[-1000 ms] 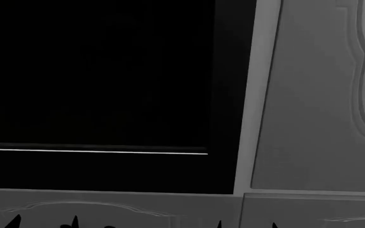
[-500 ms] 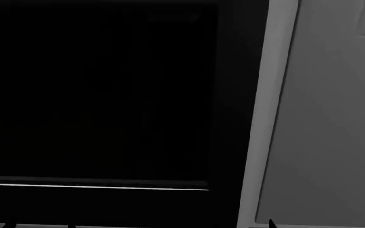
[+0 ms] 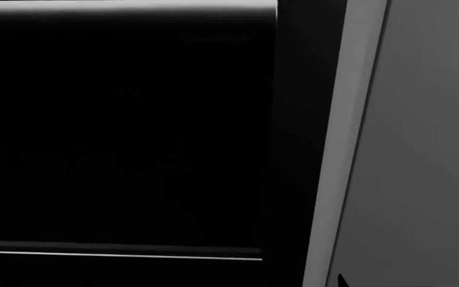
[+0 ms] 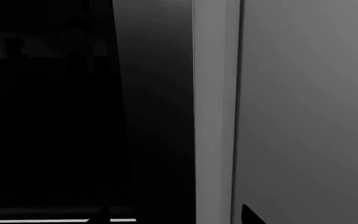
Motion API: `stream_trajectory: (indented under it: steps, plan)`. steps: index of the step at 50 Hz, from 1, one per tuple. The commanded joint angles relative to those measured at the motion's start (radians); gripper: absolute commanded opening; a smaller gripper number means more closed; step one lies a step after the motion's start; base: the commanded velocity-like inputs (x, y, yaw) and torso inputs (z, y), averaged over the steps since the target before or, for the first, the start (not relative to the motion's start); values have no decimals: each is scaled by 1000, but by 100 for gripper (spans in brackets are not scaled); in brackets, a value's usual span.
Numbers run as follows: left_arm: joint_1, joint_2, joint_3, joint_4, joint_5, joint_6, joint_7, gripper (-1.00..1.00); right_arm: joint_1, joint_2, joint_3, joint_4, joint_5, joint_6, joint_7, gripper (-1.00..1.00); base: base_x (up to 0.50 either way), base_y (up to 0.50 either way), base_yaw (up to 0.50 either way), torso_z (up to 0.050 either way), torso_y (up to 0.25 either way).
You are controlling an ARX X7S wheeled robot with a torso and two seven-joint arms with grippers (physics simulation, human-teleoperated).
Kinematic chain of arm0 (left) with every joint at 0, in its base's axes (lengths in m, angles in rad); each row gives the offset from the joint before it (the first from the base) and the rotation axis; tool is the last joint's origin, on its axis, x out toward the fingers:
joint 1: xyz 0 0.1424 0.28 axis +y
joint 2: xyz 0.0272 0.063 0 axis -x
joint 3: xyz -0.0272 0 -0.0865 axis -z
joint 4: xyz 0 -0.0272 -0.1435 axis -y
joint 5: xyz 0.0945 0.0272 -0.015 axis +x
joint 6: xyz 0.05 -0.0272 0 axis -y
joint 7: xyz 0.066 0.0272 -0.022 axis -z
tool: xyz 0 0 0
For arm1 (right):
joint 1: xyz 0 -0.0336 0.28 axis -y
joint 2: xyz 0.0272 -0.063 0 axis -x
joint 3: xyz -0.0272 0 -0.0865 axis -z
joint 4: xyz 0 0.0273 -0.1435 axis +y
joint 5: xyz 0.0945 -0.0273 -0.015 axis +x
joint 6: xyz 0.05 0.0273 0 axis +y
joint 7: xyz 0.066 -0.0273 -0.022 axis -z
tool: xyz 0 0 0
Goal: Press the start button on the microwave
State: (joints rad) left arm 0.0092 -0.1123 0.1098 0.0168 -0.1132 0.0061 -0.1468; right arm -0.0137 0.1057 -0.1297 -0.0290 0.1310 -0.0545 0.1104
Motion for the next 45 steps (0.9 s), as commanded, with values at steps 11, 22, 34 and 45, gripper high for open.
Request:
stream_trajectory:
  steps: [11, 22, 34, 45]
  plan:
    - [0, -17, 20, 3, -18, 1, -22, 100, -43, 37, -42, -294, -93, 27, 82, 100, 0, 0, 0, 0, 0]
    - [0, -24, 29, 6, -24, 1, -33, 100, 58, 66, -100, -742, -295, 315, 91, 100, 0, 0, 0, 0, 0]
    - [-1, -32, 37, 5, -33, 1, -43, 100, 406, 27, -95, -915, -352, 664, -13, 100, 0, 0, 0, 0, 0]
    - [-20, -37, 41, -96, -30, 89, -34, 100, 880, -92, -112, -1018, -573, 1237, -387, 100, 0, 0, 0, 0, 0]
